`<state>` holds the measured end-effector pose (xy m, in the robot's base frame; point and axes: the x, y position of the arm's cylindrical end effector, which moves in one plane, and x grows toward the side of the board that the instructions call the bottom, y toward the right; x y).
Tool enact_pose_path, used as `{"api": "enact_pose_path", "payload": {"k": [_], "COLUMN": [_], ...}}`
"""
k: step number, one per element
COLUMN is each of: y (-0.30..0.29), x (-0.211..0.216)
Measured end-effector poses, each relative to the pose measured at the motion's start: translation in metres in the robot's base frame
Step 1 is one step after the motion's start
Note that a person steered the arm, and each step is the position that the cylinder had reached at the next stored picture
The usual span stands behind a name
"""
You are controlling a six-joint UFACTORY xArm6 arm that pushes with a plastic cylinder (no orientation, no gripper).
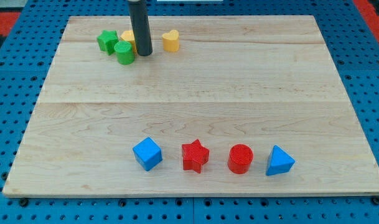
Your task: Move the green circle to the left side of the cube
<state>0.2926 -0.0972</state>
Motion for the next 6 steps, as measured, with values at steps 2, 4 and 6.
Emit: {"api": "enact_pose_path", "payload": {"k": [2,4,6], "y": [-0.079,-0.052,-0.01], "x": [0.006,0.004,-0.008]}}
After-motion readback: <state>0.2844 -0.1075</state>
